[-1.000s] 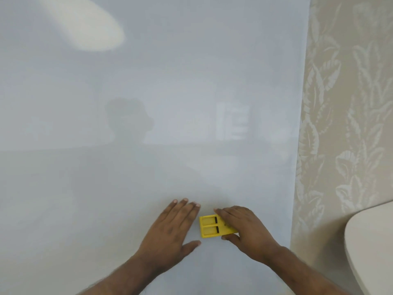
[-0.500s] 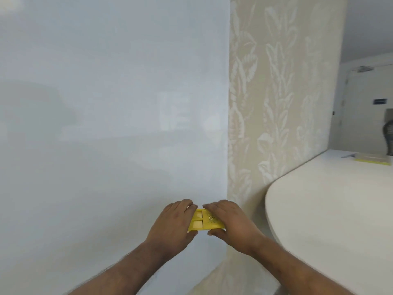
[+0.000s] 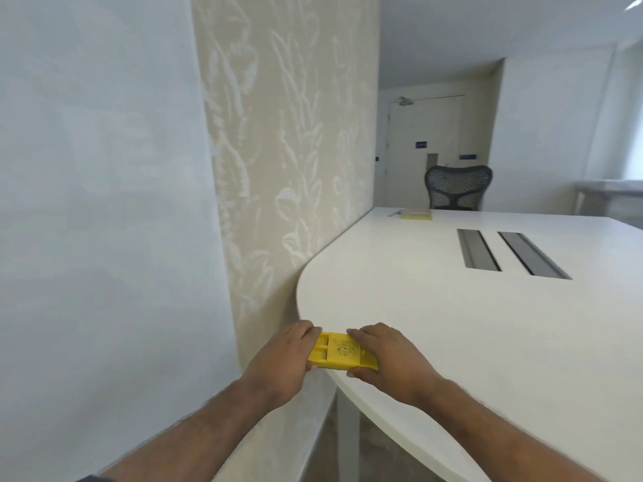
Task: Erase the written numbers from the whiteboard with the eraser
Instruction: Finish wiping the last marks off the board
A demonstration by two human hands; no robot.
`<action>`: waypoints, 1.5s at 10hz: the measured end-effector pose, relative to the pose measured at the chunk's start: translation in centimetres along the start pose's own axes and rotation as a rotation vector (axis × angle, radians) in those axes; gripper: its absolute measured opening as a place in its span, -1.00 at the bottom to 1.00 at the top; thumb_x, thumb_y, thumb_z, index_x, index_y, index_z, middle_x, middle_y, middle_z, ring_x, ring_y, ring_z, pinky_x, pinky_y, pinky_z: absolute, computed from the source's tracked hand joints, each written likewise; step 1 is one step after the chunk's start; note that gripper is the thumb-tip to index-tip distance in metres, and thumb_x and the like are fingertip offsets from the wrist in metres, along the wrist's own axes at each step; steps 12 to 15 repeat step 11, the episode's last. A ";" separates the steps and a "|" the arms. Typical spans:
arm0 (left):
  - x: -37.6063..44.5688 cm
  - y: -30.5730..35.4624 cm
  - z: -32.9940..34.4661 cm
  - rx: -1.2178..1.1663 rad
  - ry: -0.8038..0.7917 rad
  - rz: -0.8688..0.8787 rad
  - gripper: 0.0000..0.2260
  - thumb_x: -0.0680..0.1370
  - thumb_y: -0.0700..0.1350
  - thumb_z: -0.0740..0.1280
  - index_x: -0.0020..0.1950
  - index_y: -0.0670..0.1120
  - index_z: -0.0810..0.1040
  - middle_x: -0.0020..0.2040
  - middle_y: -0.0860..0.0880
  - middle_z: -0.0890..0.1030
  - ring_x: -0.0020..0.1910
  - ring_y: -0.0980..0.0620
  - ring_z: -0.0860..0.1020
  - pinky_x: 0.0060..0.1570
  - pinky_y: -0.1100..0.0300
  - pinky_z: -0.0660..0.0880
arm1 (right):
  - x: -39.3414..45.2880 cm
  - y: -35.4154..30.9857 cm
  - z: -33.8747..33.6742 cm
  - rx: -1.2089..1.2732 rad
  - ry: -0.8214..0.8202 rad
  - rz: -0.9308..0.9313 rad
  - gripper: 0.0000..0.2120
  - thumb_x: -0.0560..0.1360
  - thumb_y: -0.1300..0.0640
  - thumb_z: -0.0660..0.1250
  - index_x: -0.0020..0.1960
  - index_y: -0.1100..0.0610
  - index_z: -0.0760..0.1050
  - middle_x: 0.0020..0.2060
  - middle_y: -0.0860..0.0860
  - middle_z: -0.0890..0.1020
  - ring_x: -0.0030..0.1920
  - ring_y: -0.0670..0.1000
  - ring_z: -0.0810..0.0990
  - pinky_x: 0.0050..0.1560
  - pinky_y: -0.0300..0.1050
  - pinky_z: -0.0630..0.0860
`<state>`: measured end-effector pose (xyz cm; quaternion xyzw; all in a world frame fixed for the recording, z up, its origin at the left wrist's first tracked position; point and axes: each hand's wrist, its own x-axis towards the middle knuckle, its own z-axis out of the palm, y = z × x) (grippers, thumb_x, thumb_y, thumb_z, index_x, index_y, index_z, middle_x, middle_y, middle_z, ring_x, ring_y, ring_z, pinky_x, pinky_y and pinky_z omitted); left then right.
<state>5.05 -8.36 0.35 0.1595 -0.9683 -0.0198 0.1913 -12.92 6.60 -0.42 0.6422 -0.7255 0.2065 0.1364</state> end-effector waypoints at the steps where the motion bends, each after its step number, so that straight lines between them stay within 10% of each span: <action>1: 2.0 1.6 1.7 -0.029 -0.035 0.047 -0.50 0.64 -0.09 0.27 0.57 -0.05 0.23 0.45 0.05 0.32 0.39 0.01 0.35 0.32 0.14 0.38 | -2.2 1.6 -0.6 -0.027 -0.011 0.079 -0.35 0.47 -0.22 0.34 0.46 0.00 0.28 0.25 -0.06 0.53 0.20 0.01 0.44 0.22 -0.10 0.39; 15: 6.0 7.2 8.8 -0.224 -0.388 0.112 -0.25 0.60 0.15 0.27 0.65 -0.04 -0.03 0.66 0.04 0.04 0.63 0.04 0.04 0.53 0.17 0.06 | -11.3 5.4 -2.2 -0.052 -0.103 0.423 -0.28 0.48 -0.35 0.19 0.53 -0.06 0.12 0.44 -0.09 0.36 0.41 -0.05 0.29 0.39 -0.13 0.21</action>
